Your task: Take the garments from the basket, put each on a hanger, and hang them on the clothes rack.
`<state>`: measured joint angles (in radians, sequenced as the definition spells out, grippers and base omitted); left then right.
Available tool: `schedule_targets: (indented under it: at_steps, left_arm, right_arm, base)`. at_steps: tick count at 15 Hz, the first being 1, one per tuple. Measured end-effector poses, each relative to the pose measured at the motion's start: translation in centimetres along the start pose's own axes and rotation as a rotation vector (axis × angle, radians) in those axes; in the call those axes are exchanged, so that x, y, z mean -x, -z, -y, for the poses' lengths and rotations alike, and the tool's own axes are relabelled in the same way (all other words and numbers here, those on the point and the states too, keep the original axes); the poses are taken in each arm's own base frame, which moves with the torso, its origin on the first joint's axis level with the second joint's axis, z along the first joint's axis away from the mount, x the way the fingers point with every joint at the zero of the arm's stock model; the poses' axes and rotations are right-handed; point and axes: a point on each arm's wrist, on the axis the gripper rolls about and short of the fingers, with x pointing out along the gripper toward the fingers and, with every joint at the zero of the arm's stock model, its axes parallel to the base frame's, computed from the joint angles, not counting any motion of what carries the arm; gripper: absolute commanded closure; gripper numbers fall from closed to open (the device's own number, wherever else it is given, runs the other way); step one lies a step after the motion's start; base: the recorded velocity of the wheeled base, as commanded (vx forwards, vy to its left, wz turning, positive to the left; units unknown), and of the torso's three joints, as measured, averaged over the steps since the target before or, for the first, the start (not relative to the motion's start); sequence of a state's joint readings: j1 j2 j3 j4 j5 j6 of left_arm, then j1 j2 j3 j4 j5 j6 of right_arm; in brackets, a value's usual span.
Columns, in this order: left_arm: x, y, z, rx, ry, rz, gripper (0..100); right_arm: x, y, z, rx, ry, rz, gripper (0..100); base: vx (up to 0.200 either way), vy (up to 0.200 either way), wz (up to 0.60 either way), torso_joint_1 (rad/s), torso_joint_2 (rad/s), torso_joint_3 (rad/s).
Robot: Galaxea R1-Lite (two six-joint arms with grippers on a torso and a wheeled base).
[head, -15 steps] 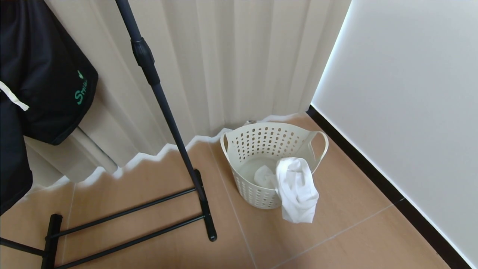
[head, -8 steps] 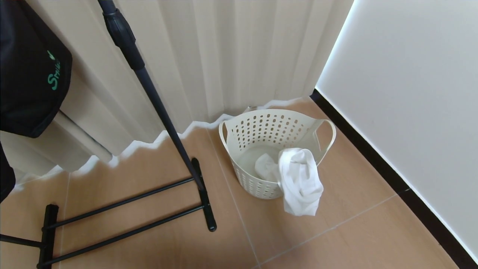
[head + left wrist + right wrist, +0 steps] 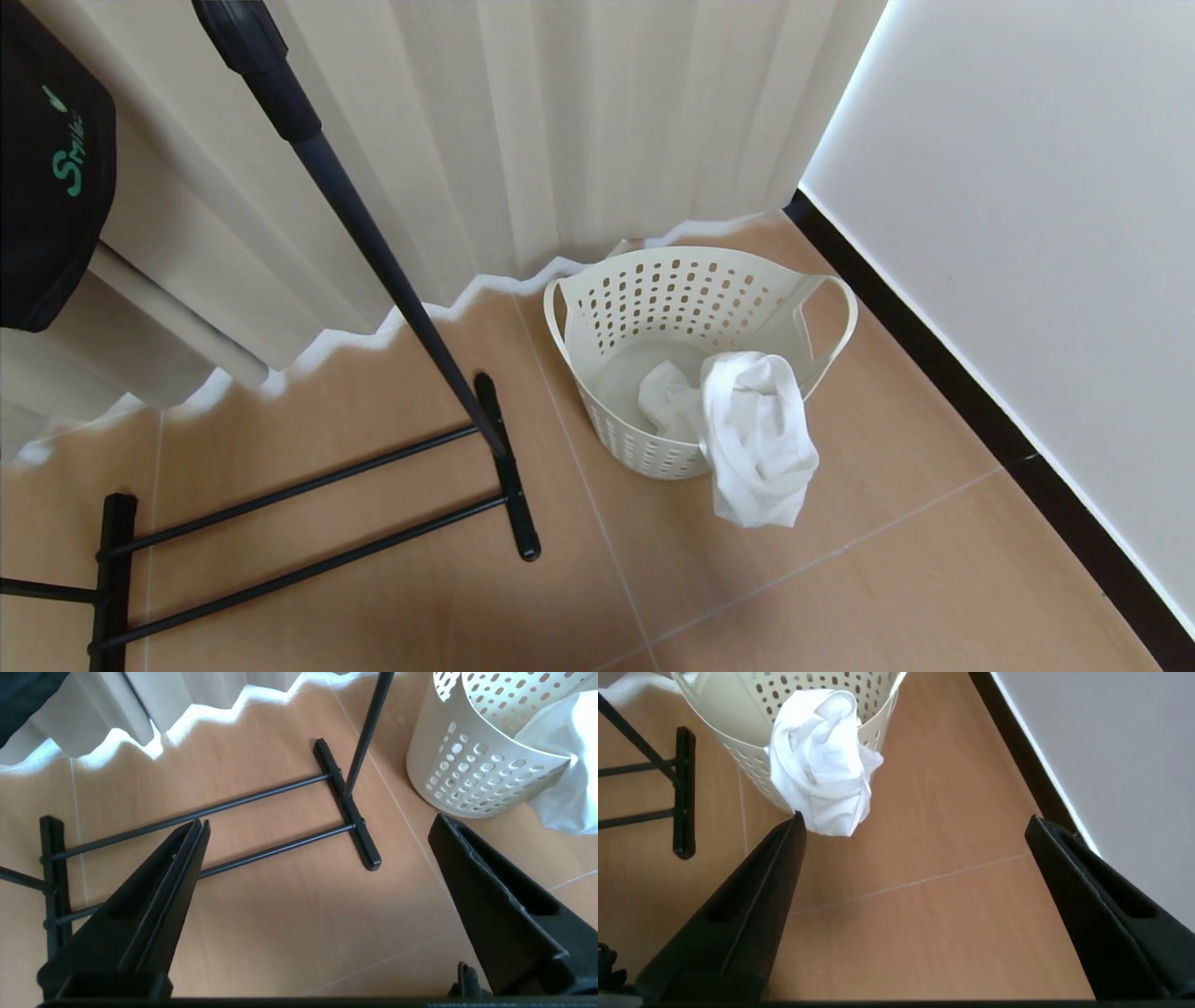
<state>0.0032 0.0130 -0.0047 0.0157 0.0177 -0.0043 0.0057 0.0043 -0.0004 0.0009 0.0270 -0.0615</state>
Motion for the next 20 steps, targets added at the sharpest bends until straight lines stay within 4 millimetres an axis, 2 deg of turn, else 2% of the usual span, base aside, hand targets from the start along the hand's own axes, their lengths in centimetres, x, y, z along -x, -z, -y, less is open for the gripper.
schedule_targets:
  at_steps: [3, 7, 10, 15, 18, 20]
  left_arm:
    - [0.0, 0.0, 0.0, 0.000, 0.001, 0.000, 0]
    - [0.0, 0.0, 0.0, 0.001, 0.000, 0.000, 0]
    - [0.0, 0.0, 0.0, 0.000, 0.001, 0.000, 0]
    - [0.0, 0.0, 0.0, 0.000, 0.000, 0.000, 0]
    - [0.0, 0.0, 0.0, 0.000, 0.000, 0.000, 0]
    - [0.0, 0.0, 0.0, 0.000, 0.000, 0.000, 0]
  right_arm:
    - [-0.5, -0.3, 0.0, 0.007, -0.034, -0.078, 0]
    - [-3.8, -2.5, 0.1, 0.012, -0.115, -0.251, 0]
    - [-7.9, -4.7, -0.2, 0.065, -0.175, -0.355, 0]
    - [-16.6, -8.7, -1.3, 0.479, -0.303, -0.374, 0]
    - [-21.8, -9.9, -1.9, 0.647, -0.312, -0.379, 0]
    - [-25.0, -9.8, -2.2, 0.707, -0.289, -0.398, 0]
  base:
    - [0.000, 0.000, 0.00, 0.000, 0.00, 0.000]
    - [0.000, 0.000, 0.00, 0.000, 0.00, 0.000]
    - [0.000, 0.000, 0.00, 0.000, 0.00, 0.000]
    - [0.000, 0.000, 0.00, 0.000, 0.00, 0.000]
    - [0.000, 0.000, 0.00, 0.000, 0.00, 0.000]
    - [0.000, 0.000, 0.00, 0.000, 0.00, 0.000]
